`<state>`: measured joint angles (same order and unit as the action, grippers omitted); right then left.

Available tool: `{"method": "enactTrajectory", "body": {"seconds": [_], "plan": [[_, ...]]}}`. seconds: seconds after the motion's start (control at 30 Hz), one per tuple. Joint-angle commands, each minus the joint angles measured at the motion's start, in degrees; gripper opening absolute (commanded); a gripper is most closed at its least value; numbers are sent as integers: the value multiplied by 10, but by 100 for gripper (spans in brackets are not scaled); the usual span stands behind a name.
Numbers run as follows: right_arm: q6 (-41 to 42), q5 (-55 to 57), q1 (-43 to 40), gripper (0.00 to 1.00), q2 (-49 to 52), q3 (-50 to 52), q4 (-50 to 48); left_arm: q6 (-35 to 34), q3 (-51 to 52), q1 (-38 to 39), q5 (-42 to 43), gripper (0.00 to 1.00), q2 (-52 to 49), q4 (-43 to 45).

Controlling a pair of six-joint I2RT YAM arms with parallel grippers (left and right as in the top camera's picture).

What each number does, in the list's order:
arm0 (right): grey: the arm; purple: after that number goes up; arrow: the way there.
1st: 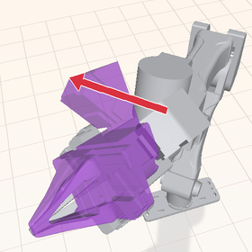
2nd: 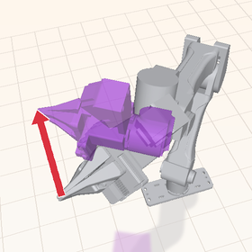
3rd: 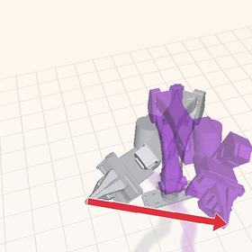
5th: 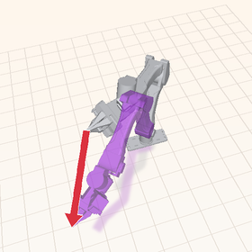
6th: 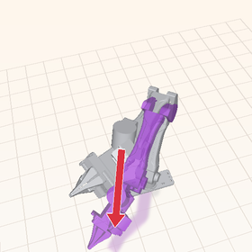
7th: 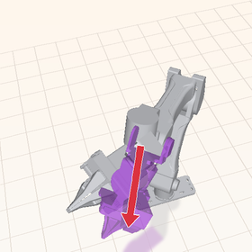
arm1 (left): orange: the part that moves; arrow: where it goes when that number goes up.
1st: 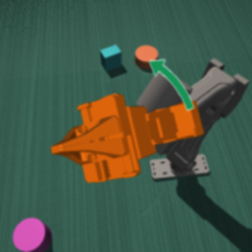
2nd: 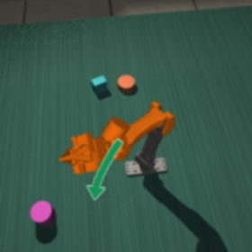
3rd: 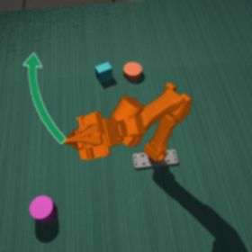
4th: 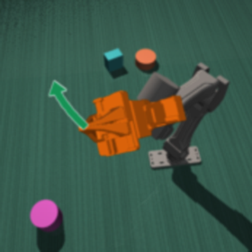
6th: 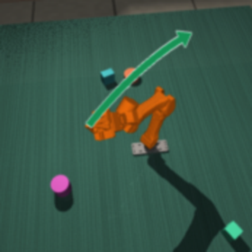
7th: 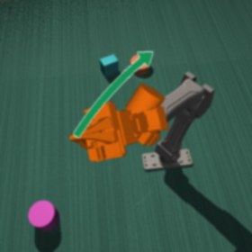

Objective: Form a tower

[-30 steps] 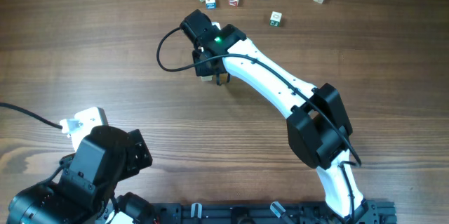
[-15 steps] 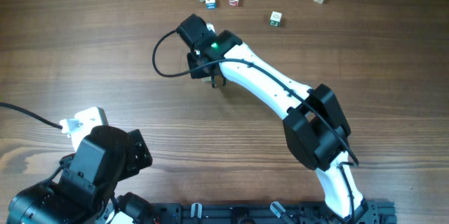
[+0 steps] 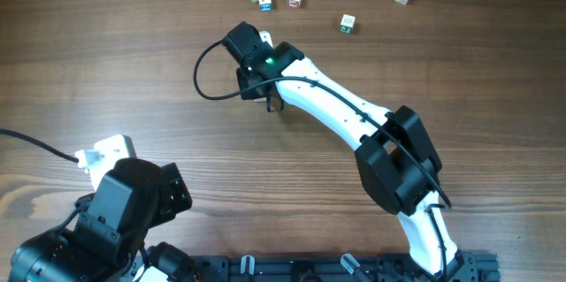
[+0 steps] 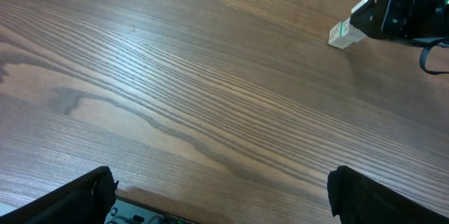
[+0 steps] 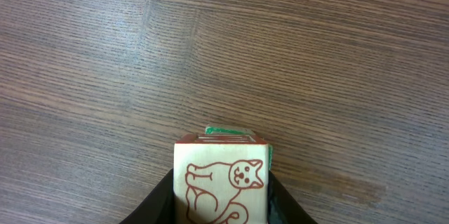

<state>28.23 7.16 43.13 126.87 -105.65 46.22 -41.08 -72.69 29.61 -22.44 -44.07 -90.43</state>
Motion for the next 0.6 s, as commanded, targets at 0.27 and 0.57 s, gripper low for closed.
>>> {"method": "enactTrajectory", "body": {"seconds": [0.27, 0.57], "plan": [[7, 9, 12, 53, 7, 9, -3, -8, 1, -3, 3, 100, 0, 0], [49, 41, 11, 99, 2, 9, -1, -8, 1, -3, 3, 100, 0, -1]]}}
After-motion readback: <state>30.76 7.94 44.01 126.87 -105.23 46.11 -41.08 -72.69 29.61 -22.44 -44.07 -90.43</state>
